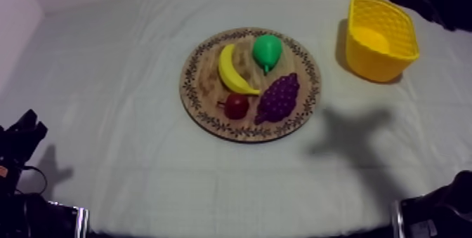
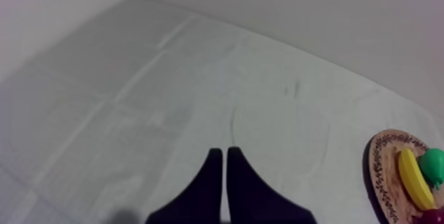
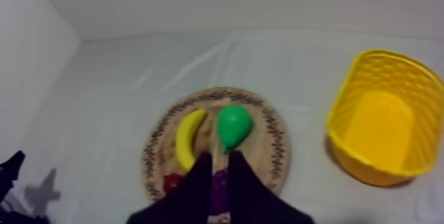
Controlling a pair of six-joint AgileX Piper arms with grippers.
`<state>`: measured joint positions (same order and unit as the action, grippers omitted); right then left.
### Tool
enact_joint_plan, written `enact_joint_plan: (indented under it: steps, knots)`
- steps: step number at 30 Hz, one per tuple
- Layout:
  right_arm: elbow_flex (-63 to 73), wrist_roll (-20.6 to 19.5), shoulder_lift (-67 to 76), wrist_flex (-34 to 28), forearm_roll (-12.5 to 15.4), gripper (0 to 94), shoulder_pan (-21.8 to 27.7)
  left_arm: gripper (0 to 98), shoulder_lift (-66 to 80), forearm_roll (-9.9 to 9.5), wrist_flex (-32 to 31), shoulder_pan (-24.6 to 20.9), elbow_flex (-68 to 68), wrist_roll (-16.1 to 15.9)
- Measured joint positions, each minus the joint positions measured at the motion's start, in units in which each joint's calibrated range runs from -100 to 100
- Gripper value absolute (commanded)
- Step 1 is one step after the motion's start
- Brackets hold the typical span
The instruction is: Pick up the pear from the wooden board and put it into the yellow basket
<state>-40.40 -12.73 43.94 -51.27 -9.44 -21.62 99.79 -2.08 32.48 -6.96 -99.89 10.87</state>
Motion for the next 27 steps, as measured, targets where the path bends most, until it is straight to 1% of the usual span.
enact_joint_plan:
  steps: [3,6,11,17,20,27]
  knots:
    - [3.76,-0.93,-5.12,0.48,0.06,11.0,-1.96,0.1,0.00,0.00,0.00,0.00,0.00,0.00]
    - [7.24,-1.44,-10.69,0.63,0.73,11.0,-3.01,0.1,0.00,0.00,0.00,0.00,0.00,0.00]
    - [13.10,-0.96,-19.87,0.82,2.41,11.0,-2.84,0.1,0.00,0.00,0.00,0.00,0.00,0.00]
    - [18.34,-1.07,-29.56,0.46,3.24,11.0,-2.93,0.1,0.00,0.00,0.00,0.00,0.00,0.00]
    - [18.11,-1.45,-33.40,0.90,3.24,11.1,-3.12,0.1,0.00,0.00,0.00,0.00,0.00,0.00]
    - [14.89,-3.43,-38.14,3.85,1.41,11.6,-3.97,0.1,0.00,0.00,0.00,0.00,0.00,-0.03]
